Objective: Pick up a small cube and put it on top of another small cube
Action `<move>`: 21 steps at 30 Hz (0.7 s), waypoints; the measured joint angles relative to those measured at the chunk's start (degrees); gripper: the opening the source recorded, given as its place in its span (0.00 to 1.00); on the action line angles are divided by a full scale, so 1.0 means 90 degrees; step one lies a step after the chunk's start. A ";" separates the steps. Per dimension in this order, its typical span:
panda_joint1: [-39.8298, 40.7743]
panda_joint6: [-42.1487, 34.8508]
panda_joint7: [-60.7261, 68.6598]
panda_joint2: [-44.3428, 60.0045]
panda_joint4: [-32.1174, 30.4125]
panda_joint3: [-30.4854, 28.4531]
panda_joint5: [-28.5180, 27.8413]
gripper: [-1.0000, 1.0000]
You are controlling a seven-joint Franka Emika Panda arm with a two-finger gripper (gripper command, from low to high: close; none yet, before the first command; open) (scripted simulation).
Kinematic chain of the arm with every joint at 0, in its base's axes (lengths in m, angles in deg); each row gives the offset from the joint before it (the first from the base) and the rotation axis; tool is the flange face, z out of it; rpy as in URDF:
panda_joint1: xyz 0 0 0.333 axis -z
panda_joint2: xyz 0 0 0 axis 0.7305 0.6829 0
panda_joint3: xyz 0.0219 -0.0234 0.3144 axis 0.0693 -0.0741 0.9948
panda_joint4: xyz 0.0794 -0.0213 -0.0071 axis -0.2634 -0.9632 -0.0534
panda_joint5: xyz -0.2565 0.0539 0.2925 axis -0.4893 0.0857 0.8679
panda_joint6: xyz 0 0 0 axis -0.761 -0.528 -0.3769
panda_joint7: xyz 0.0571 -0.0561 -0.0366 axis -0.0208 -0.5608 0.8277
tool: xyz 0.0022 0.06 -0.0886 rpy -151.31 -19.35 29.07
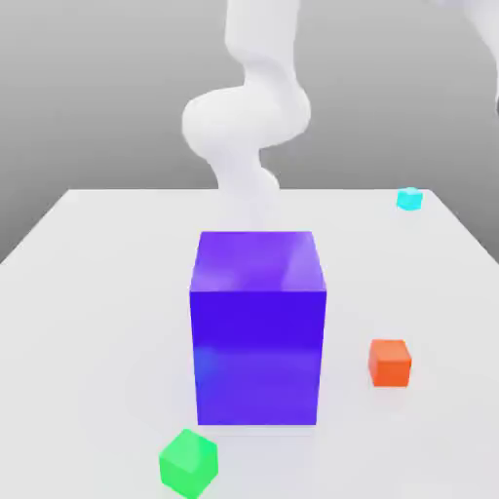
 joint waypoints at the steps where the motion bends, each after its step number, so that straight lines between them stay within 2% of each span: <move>1: 0.0046 -0.0022 -0.0196 0.0094 0.0071 -0.0182 -0.0075 1.00; 16: 0.0584 -0.0325 -0.3123 0.1568 0.1140 -0.3028 -0.1212 1.00; 20: 0.0566 0.0218 -0.3308 0.2388 0.1376 -0.3248 -0.1302 1.00; 21: 0.0560 0.0314 -0.3318 0.2519 0.1408 -0.3262 -0.1311 0.00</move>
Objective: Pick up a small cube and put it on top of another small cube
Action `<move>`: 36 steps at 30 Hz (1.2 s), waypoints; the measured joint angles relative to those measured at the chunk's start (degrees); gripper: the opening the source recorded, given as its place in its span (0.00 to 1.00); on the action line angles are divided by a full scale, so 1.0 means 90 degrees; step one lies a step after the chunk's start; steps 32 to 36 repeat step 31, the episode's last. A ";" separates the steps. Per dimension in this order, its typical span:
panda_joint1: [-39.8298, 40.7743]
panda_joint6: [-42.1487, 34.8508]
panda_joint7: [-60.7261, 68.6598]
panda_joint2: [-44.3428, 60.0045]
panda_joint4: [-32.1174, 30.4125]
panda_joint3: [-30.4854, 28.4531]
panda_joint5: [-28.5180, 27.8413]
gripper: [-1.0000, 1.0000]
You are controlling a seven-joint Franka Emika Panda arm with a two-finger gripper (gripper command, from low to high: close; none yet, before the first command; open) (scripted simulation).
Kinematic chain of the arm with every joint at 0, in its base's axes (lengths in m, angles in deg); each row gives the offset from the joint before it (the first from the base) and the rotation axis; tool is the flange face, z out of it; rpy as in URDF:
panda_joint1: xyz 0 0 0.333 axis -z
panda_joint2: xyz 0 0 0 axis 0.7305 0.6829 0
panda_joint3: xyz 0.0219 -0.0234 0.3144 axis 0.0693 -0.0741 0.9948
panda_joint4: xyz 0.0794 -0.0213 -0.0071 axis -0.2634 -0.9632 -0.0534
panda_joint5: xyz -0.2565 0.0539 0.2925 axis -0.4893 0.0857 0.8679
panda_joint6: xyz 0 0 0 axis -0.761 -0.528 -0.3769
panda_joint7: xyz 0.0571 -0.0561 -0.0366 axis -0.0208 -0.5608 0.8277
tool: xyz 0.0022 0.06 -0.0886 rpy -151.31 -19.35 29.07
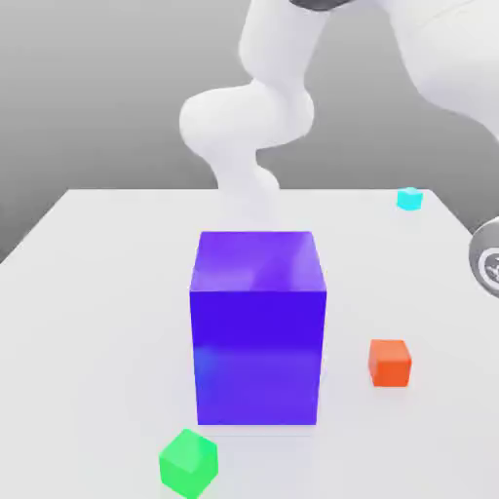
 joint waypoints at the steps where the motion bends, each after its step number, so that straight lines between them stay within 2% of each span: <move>1: 0.0000 0.0000 0.0000 0.0000 0.0000 0.0000 0.0000 0.00; 6: -0.0004 0.0040 0.0001 0.0065 0.0016 -0.0007 0.0004 0.00; 11: 0.0056 -0.0593 -0.0012 -0.0805 -0.0226 -0.0022 0.0078 0.00; 24: 0.1548 -0.0292 -0.2394 -0.2714 -0.2529 -0.2189 0.0856 0.00; 27: 0.2145 0.0289 -0.2518 -0.2359 -0.2800 -0.2405 0.1553 0.00; 28: 0.2304 0.0477 -0.2453 -0.2177 -0.2819 -0.2345 0.1768 1.00; 36: 0.2304 0.0477 -0.2453 -0.2177 -0.2819 -0.2345 0.1768 1.00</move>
